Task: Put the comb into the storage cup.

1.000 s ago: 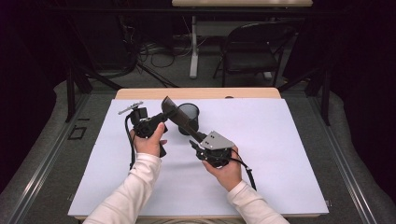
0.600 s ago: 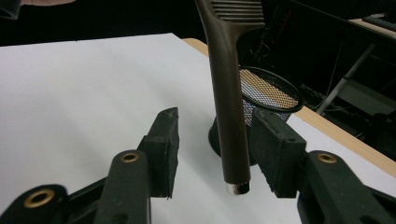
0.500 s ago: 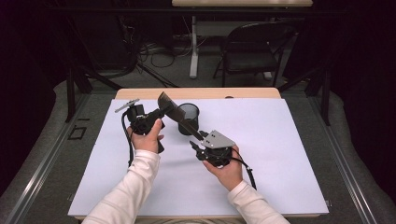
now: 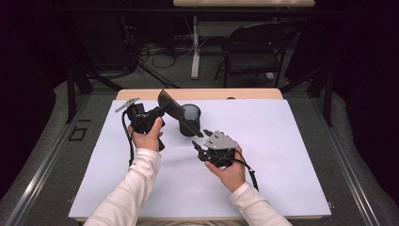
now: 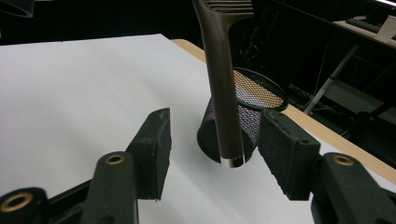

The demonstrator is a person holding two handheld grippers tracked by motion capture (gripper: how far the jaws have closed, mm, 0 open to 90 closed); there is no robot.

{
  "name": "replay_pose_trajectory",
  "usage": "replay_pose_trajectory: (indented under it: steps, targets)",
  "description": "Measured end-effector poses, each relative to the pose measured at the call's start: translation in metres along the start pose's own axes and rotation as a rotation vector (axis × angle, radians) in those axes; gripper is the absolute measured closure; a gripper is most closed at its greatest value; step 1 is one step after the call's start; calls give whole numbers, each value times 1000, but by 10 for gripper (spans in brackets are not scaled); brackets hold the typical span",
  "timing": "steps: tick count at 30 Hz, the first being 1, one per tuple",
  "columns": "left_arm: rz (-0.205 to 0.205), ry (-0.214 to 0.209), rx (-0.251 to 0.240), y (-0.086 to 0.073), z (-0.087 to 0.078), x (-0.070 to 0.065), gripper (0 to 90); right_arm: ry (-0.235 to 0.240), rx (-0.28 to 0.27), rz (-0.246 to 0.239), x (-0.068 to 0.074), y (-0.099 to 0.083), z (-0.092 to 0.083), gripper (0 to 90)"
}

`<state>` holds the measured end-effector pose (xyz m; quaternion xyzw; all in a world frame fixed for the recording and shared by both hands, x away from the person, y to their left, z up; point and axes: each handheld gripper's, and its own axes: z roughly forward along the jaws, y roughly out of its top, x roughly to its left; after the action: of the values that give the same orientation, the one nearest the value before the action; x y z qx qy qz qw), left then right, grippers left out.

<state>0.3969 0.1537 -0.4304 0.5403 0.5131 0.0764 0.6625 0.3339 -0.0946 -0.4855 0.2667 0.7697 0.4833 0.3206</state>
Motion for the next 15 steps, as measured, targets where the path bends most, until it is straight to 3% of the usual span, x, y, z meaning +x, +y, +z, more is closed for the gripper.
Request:
replay_pose_trajectory:
  steps: [15]
  targets:
    - [37, 16, -56, 18, -2, -1, 842, -8, -17, 6, -2, 1, -2, 409]
